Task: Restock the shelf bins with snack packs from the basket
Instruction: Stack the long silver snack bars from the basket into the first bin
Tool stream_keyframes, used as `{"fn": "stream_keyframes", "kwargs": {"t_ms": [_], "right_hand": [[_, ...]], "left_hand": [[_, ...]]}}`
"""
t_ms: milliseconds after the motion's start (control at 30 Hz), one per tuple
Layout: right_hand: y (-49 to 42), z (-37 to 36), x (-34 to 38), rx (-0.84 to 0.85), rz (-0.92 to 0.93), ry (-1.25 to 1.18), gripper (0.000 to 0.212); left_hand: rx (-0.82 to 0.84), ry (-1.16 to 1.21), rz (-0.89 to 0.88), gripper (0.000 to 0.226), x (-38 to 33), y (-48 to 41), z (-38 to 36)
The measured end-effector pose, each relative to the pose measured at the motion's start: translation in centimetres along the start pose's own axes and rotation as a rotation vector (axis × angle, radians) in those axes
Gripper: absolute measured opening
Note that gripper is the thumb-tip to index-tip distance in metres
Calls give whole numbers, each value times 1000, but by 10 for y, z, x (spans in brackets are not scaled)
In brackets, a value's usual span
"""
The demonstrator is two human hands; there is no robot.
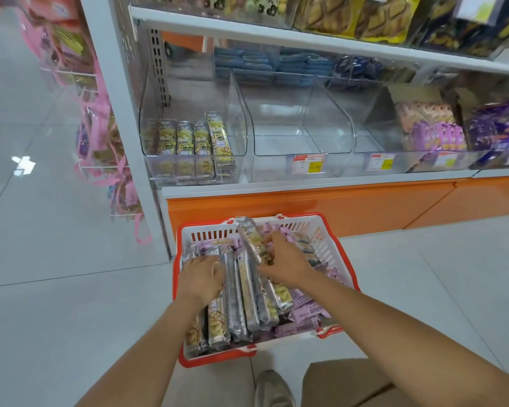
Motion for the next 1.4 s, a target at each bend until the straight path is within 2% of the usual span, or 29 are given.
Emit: {"fn": "stream_keyframes", "kwargs": {"t_ms": [100,167,367,467,567,633,767,800,900,1000,1133,1400], "right_hand": [[12,12,32,-25,139,2,57],[19,17,50,-21,221,7,52],[34,33,77,-10,302,36,52],[38,47,87,-27,338,31,49],[37,70,103,-113,370,18,46],[33,90,116,-178,371,-16,43],[11,126,140,-289,325,-67,42],[1,132,146,-310,311,-59,42],[-34,145,164,-347,276,-17,42],[-71,152,183,-382,244,17,42],[-117,153,200,-403,170,52,43],[-173,125,206,-411,102,218,39]], "left_hand": [[72,670,144,45,-28,6,10],[44,876,148,42,-41,7,20],[-244,915,148,28,-50,13,61],[-283,953,99,35,-52,11,81],[-291,1009,28,44,-63,12,102],[-340,917,-34,51,-67,12,118],[-596,305,-231,34,-59,9,150],[-626,171,-278,37,-56,4,154],[-607,-144,-335,59,-47,-10,156],[-566,-376,-304,75,-35,-25,157],[-606,-447,-334,80,-24,-36,159],[-800,-413,-454,86,-14,-51,148]]}}
Point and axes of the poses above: each hand's wrist, its own y-axis away from the middle knuckle, its own z-axis out of the back of the hand, x = y × z, the point moved 4 cm from there along -y, towards the middle knuckle, and after that the axes turned 1 degree about z, right-handed, at the moved point
